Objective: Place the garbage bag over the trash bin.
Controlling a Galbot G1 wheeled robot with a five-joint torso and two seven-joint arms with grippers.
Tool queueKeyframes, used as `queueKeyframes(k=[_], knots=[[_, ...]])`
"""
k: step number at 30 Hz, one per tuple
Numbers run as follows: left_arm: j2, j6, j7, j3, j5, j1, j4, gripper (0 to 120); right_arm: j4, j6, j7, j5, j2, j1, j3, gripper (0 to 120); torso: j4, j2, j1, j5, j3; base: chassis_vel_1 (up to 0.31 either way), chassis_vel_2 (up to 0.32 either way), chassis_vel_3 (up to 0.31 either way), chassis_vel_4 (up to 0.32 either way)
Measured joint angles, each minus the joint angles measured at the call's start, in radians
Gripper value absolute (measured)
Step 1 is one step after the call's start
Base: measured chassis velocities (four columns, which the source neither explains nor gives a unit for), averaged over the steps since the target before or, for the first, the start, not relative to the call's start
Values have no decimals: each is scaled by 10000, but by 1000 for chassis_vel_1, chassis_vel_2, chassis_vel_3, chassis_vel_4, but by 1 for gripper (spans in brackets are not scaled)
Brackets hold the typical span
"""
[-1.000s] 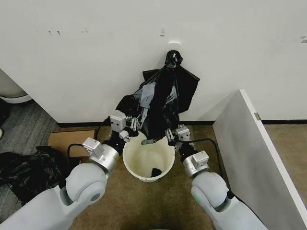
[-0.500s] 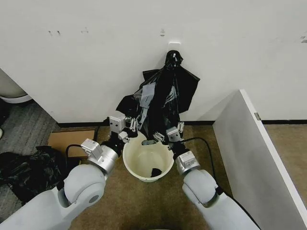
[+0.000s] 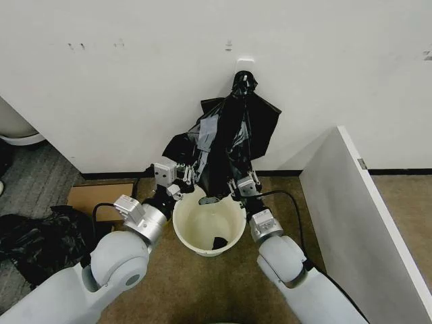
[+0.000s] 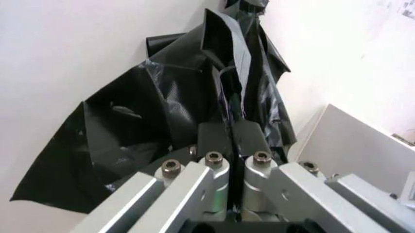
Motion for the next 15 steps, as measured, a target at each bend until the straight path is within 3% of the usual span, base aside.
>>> queueKeyframes(k=[5,15], knots=[[207,-16,-1,-101,0,119,-146,0,400,212,0,714,-205,-224,154,0,0,-1,0,1,0,0,0,0,0],[529,-77,30,-1022,-1,1216,-891,0,2214,741,-302,2290,-967,-1614,781,0,-1,-1,0,1,0,0,0,0,0]])
